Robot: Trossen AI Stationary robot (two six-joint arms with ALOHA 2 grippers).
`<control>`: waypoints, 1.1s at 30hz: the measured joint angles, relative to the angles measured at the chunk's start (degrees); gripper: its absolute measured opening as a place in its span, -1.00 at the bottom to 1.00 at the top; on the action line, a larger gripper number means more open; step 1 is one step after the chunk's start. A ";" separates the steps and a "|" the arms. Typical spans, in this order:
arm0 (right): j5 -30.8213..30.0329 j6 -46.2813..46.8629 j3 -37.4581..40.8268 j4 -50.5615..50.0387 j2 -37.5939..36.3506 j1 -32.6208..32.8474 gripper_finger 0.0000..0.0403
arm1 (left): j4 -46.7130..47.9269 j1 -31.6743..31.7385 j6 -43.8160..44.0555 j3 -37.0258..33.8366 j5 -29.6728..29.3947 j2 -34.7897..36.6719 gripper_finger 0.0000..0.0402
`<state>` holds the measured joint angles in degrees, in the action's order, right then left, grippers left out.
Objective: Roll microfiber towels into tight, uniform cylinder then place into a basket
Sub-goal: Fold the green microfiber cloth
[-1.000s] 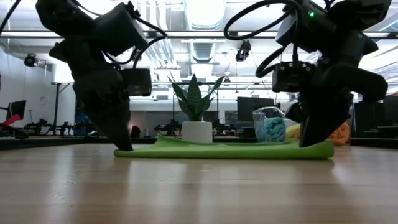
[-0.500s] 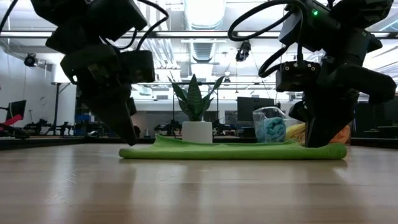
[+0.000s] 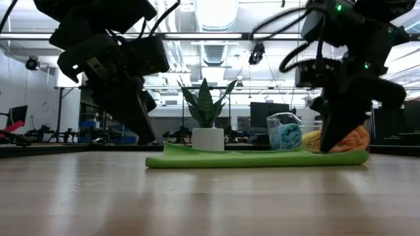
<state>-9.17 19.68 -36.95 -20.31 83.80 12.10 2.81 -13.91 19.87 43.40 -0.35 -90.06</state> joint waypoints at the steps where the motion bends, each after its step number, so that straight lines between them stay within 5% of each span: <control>1: -0.13 -0.17 0.00 0.34 -0.63 0.00 -0.96 | 0.02 0.00 -1.08 0.13 -0.30 0.00 -1.00; 17: 0.09 -6.35 -4.24 1.59 -2.53 0.04 -0.96 | -0.97 -0.27 -7.21 3.88 -2.64 0.05 -0.98; 28: 0.07 -6.23 -7.96 -8.15 -3.15 1.49 -0.96 | 10.50 -2.57 -6.88 13.38 -3.19 -7.81 -0.42; 33: 0.04 -5.79 -7.92 -8.55 -3.15 2.53 -0.96 | 24.74 -2.74 -7.05 21.11 -9.95 -12.43 -0.31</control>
<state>-9.13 13.89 -44.86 -28.86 80.65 14.63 27.54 -16.65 12.82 64.52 -10.30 -102.49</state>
